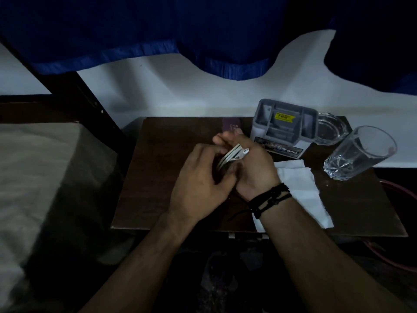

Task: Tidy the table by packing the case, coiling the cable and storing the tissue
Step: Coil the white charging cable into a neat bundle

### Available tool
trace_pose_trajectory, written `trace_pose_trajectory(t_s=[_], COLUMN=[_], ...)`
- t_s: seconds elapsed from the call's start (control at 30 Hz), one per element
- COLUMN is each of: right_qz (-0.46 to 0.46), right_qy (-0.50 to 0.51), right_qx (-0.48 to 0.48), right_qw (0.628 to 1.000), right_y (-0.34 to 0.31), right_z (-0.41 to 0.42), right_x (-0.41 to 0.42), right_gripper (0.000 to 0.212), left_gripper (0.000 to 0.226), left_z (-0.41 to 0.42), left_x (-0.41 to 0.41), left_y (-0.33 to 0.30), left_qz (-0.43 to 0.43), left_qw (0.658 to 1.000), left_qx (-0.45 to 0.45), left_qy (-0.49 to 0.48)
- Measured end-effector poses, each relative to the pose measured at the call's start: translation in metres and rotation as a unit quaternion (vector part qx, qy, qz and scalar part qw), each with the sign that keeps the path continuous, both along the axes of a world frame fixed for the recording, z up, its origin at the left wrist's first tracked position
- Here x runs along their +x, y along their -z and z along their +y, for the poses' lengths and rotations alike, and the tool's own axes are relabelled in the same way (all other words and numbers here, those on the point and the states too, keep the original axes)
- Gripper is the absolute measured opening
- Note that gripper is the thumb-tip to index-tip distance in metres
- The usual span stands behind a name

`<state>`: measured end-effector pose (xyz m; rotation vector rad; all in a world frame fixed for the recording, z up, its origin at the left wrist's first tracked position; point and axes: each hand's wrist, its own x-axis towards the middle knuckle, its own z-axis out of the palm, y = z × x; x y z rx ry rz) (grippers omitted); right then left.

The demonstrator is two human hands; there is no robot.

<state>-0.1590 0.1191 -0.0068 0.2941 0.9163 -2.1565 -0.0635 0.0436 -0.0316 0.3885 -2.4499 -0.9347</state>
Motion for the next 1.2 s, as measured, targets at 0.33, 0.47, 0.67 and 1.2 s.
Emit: trace_pose_trajectory(t_s=[0.33,0.47,0.67,1.2], right_qz=[-0.006,-0.001,0.023,0.192], right_qy=[-0.081,-0.132,-0.187,-0.245], right_qx=[0.043,0.095,0.143,0.331], right_qw=[0.996,0.987,0.972,0.891], right_y=[0.004,-0.005,-0.015,-0.029], right_z=[-0.003,0.0,0.008,0.021], right_x=[0.001,-0.003,-0.008,-0.007], right_gripper=[0.049,0.043,0.056,0.042], left_gripper=[0.021,0.017,0.02,0.024], left_z=[-0.017,-0.019,-0.016,-0.042], left_x=[0.0,0.0,-0.001,0.001], left_y=[0.006,0.004,0.003,0.005], left_qz=[-0.064,-0.047,-0.029,-0.014], left_qw=[0.995,0.995,0.999,0.994], left_qx=[-0.076,-0.084,-0.036,-0.016], left_qy=[-0.028,-0.025,-0.018,-0.103])
